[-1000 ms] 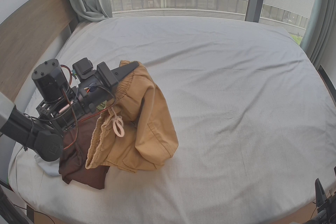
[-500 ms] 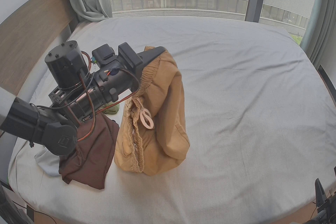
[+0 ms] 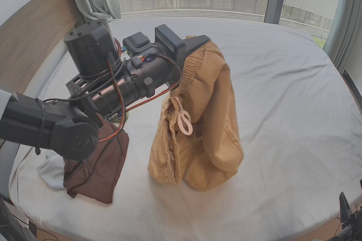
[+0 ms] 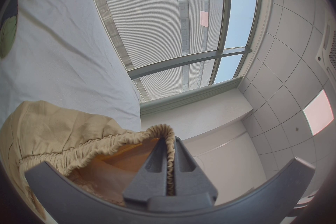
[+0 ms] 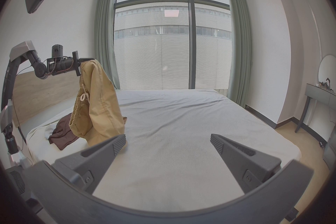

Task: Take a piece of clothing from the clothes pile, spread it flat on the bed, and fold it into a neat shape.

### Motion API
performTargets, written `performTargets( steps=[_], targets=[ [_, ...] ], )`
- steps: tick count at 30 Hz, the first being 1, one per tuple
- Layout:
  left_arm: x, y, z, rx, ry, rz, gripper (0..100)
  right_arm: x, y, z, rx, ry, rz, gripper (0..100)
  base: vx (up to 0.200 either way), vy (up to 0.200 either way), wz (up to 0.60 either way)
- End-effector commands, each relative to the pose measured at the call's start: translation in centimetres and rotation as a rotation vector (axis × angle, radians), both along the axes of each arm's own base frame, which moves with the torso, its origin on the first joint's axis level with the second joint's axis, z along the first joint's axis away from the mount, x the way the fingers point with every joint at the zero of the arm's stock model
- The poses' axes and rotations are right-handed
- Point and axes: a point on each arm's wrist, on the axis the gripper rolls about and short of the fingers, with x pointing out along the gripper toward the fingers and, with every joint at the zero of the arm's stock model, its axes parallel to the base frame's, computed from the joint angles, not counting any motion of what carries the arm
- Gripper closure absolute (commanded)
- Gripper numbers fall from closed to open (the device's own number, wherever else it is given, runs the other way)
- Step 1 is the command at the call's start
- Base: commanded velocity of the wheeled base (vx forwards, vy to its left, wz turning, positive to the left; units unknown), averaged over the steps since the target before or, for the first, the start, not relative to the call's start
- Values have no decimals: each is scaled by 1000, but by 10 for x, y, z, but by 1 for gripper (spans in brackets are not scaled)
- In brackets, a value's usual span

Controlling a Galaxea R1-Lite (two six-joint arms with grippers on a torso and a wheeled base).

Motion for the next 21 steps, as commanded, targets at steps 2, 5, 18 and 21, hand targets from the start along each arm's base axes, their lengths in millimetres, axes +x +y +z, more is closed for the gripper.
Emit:
performTargets(
  steps=[2, 5, 18, 21],
  targets=[
    [-8, -22, 9, -25, 20, -64, 100, 1, 0, -5, 0, 13, 0, 0, 0, 0, 0],
    [-13, -37, 6, -18, 47, -105, 100, 1, 0, -5, 0, 13, 0, 0, 0, 0, 0],
    [-35, -79, 48, -132, 75, -174, 100, 1, 0, -5, 2, 12, 0, 0, 0, 0, 0],
    [-38, -81, 55, -186, 136, -182, 100, 1, 0, -5, 2, 12, 0, 0, 0, 0, 0]
  ],
)
